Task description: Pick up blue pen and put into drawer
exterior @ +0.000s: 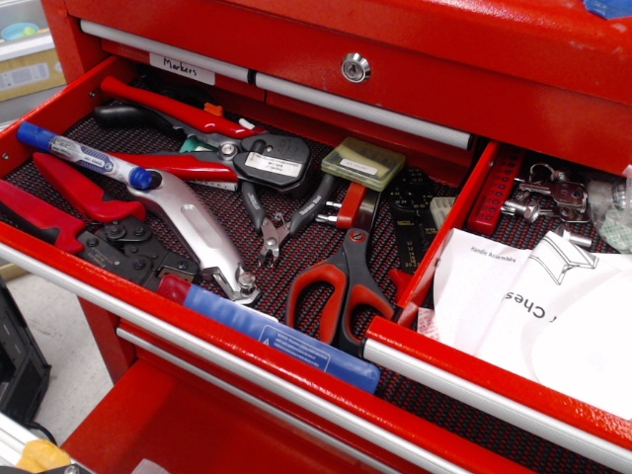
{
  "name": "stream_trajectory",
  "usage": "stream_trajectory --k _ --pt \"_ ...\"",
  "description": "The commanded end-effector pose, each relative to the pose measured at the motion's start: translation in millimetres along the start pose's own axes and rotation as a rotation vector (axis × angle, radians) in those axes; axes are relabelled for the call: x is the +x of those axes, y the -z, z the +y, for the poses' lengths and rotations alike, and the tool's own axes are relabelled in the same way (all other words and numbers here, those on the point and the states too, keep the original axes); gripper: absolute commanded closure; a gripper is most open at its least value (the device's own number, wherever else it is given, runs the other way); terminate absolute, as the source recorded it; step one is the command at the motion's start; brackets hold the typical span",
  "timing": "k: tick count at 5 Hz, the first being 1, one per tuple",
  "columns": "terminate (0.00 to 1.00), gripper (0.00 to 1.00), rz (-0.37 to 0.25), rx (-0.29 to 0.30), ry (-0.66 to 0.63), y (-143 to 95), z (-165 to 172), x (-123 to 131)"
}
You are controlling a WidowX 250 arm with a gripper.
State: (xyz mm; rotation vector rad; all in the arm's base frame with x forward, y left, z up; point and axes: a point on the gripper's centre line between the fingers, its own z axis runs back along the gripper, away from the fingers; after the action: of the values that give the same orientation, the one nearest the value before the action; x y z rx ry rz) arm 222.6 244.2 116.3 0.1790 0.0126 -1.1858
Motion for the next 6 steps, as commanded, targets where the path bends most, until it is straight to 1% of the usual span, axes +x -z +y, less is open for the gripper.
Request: stream_trajectory --k 1,2,3,4,5,6 --pt "0.00 0.00 0.025 0.191 0.401 -0.5 28.9 24.4" --pt "0.00 0.00 -0.064 0.257 0.631 4.3 26.8 49.4" --pt "0.00 0.00 -0.115 0.257 0.670 13.6 27.2 57.7" --pt "0.00 0.00 -0.164 0.246 0.630 24.8 24.7 60.5" --pt "0.00 0.00 -0.243 0.225 0.563 38.3 18.7 66.0" --pt "0.00 0.00 -0.298 0.153 0.464 51.7 14.3 71.1"
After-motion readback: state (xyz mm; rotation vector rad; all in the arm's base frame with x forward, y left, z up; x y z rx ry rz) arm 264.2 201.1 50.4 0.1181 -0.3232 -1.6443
